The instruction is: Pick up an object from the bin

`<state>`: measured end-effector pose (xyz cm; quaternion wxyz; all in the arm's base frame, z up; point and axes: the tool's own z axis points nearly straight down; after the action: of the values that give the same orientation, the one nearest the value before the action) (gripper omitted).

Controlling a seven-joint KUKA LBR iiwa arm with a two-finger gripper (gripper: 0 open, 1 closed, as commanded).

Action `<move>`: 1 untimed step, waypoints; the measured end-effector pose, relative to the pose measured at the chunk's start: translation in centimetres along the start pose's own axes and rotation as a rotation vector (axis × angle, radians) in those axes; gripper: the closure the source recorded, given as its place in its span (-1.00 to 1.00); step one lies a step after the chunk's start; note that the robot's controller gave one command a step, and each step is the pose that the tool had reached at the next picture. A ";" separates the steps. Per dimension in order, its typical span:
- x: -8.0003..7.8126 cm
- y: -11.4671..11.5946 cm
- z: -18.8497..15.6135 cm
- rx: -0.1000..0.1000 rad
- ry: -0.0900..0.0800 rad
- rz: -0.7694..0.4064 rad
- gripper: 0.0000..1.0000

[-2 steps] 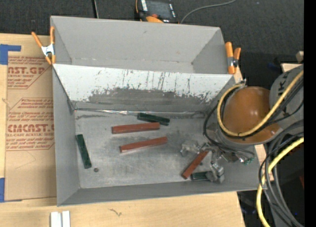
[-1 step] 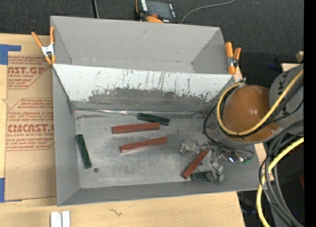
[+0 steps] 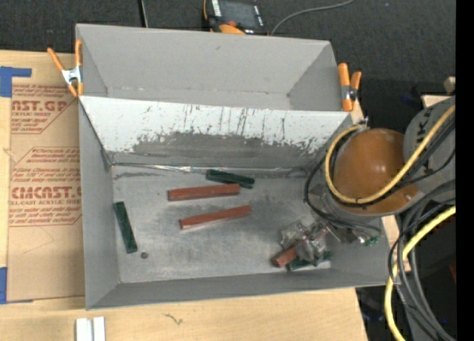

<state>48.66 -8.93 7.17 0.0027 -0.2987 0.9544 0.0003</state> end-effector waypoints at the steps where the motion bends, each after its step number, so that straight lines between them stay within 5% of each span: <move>1: -0.1 0.1 -2.4 0.000 0.003 0.000 1.00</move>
Offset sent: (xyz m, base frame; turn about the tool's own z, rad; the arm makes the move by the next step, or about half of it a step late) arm -0.0001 0.0000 0.0238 0.0000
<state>48.71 -8.81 9.61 0.0012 -0.2985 0.9544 0.0000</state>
